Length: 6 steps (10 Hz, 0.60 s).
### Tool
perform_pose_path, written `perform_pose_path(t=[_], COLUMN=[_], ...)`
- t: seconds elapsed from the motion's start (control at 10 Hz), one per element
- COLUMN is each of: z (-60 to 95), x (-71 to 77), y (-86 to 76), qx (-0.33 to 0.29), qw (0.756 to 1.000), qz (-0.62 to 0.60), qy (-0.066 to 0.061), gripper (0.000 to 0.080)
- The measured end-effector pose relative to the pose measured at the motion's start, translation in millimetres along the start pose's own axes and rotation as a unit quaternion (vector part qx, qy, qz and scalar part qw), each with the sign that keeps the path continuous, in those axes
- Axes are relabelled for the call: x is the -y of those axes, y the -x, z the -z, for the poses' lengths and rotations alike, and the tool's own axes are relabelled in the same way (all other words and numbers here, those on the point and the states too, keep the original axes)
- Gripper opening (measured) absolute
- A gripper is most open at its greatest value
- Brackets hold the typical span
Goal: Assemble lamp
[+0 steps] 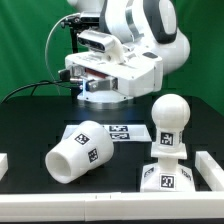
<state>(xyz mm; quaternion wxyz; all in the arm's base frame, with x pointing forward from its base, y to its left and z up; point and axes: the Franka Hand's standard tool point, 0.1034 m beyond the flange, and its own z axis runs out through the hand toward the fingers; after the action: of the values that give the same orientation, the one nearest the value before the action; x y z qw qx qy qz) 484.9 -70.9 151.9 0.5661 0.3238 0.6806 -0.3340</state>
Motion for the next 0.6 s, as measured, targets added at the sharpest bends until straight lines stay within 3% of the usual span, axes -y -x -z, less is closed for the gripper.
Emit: perform_pose_path(t=[0.1, 0.2, 0.3, 0.4, 0.5, 0.6], z=[4.2, 7.6, 8.4, 6.6, 4.4, -1.0], x=[-2.1, -0.6, -4.4, -5.6, -5.7, -13.8], y=[6.2, 10.4, 17.9, 30.0, 38.9, 51.5], qx=[0.001, 0.004, 0.004, 0.004, 0.005, 0.008], qw=[0.999, 0.997, 0.994, 0.989, 0.980, 0.974], qz=[-0.019, -0.039, -0.049, -0.060, -0.066, -0.070], qy=[-0.026, -0.069, -0.098, -0.138, -0.187, -0.215], gripper=[0.0699, 0.0699, 0.0699, 0.0699, 0.0699, 0.0699])
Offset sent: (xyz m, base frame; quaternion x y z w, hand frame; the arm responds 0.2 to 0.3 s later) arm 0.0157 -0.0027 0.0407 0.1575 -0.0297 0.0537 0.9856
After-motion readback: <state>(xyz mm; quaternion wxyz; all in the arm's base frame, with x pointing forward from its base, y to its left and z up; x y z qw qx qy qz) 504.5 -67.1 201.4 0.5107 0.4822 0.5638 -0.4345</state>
